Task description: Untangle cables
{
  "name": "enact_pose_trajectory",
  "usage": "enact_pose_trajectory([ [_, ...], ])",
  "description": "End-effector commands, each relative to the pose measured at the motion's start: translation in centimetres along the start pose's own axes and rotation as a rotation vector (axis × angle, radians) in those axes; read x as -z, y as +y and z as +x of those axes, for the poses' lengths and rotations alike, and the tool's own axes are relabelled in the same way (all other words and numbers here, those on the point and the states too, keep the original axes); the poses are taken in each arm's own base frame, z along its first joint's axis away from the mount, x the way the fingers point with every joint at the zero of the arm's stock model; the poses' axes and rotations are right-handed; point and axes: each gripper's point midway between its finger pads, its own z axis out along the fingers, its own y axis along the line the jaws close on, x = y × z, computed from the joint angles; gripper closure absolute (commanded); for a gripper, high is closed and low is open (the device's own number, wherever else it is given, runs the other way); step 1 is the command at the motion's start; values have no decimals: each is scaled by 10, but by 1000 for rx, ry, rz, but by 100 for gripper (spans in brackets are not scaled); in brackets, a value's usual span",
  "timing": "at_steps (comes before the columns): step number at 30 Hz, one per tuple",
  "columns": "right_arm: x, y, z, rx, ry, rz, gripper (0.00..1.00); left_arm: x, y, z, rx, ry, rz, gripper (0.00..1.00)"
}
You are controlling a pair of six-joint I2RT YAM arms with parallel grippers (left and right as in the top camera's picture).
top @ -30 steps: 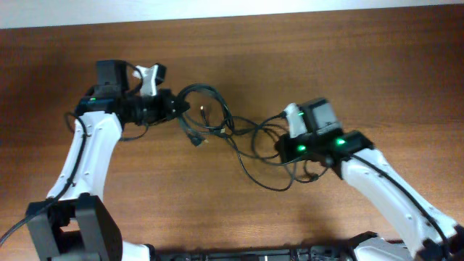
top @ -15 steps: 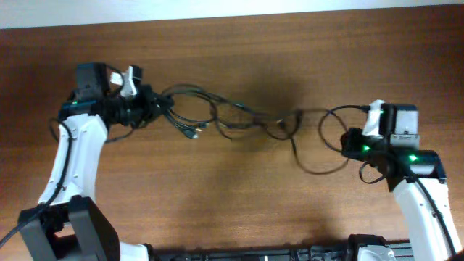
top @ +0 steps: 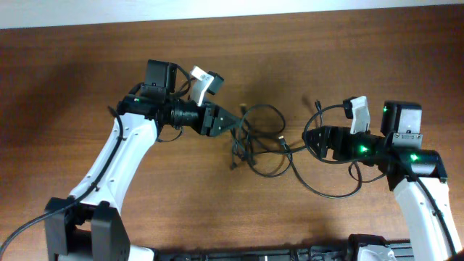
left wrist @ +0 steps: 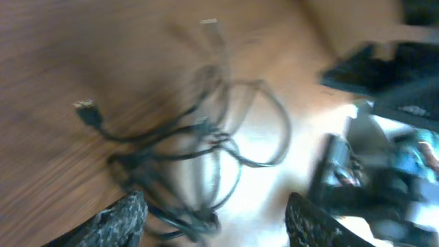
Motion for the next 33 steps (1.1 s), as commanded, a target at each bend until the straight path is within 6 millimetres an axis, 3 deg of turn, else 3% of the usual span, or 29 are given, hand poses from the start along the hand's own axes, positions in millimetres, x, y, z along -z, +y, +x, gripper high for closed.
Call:
enact_pose_trajectory([
  [1, -7, -3, 2, -10, 30, -20, 9, 30, 79, 9, 331, -28, -533, 51],
  [2, -10, -6, 3, -21, 44, -18, 9, 33, 85, 11, 417, -48, -575, 48],
  [4, -15, -10, 5, -38, 62, -16, 9, 26, 76, 9, 417, -47, -524, 43],
  [6, -18, -13, 7, -50, 76, -15, 9, 18, 68, 4, 375, -48, -509, 46],
  [8, -19, -14, 7, -54, 80, -15, 9, 8, 58, -6, 278, -58, -486, 47],
  [10, -19, -14, 7, -55, 81, -15, 9, -6, 43, -22, 108, -75, -455, 37],
  [13, -19, -14, 8, -58, 84, -15, 9, -30, 22, -36, -100, -82, -412, 32],
  [15, -19, -14, 10, -63, 91, -14, 9, -56, 23, -38, -169, -69, -390, 32],
  [17, -18, -14, 12, -70, 99, -13, 9, -88, 38, -29, -169, -37, -375, 47],
  [20, -18, -14, 12, -70, 99, -13, 9, -108, 44, -15, -161, 9, -361, 54],
  [21, -18, -14, 12, -70, 99, -13, 9, -112, 41, -11, -164, 24, -355, 86],
  [22, -18, -14, 12, -70, 99, -13, 9, -112, 39, -12, -161, 18, -353, 100],
  [25, -18, -15, 13, -70, 100, -8, 10, -97, 24, -39, -114, -60, -342, 100],
  [28, -18, -14, 13, -70, 100, -9, 9, -38, -16, -96, -114, -252, -320, 100],
  [30, -18, -14, 12, -70, 99, -9, 9, 14, -65, -130, -126, -411, -281, 100],
  [33, -19, -10, 12, -68, 99, -32, 9, 71, -120, -142, -216, -550, -248, 100],
])
